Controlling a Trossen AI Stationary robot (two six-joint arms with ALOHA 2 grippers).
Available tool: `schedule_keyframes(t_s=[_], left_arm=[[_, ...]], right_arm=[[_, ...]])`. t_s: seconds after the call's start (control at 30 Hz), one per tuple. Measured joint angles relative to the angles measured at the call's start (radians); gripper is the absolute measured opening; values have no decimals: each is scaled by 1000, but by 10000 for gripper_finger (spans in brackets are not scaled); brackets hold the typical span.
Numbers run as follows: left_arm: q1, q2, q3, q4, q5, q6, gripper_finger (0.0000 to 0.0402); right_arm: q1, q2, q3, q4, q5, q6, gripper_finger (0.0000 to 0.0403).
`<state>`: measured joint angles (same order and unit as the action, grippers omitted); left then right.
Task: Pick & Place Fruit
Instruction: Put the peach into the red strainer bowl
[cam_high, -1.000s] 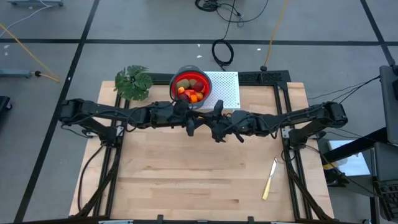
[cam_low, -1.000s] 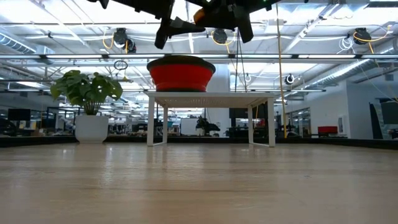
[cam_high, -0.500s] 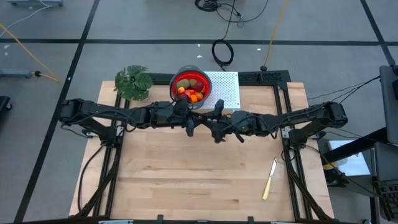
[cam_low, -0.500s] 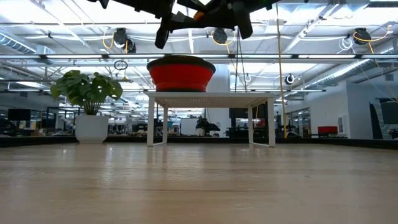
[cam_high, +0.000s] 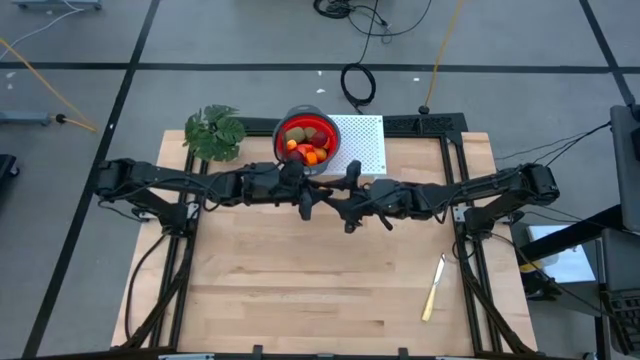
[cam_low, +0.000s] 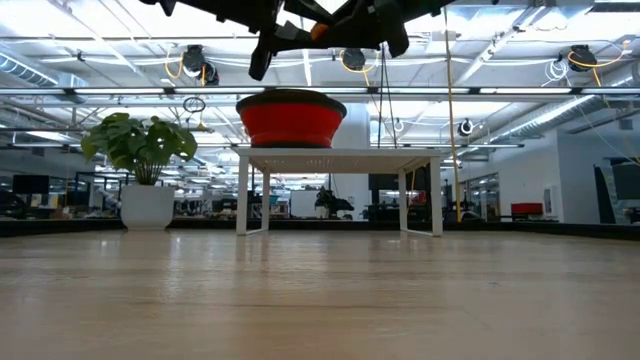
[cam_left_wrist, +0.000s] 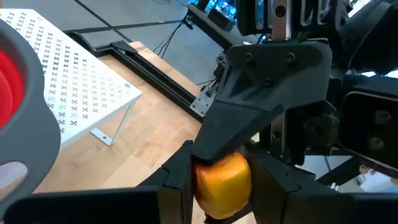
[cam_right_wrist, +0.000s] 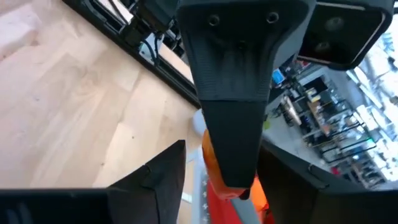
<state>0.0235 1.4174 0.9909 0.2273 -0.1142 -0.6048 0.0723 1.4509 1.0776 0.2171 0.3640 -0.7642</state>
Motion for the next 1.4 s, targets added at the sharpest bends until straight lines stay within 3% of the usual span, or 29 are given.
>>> schedule_keyframes(t_s=[0.1,0.5,0.73,1.1,1.4], left_arm=[[0,0,0,-26,8,0,108],[0,-10,0,-83,17,16,108],[28,-60,0,-76,0,120,108],[139,-89,25,-103,-44,363,108],[269,-90,184,-409,-45,492,108]], right_arm=[[0,0,0,-25,7,36,191],[-1,1,0,-156,266,54,196],[-3,1,0,-394,257,266,166],[-28,1,0,-602,-80,502,71],[-61,0,0,-611,-276,519,4]])
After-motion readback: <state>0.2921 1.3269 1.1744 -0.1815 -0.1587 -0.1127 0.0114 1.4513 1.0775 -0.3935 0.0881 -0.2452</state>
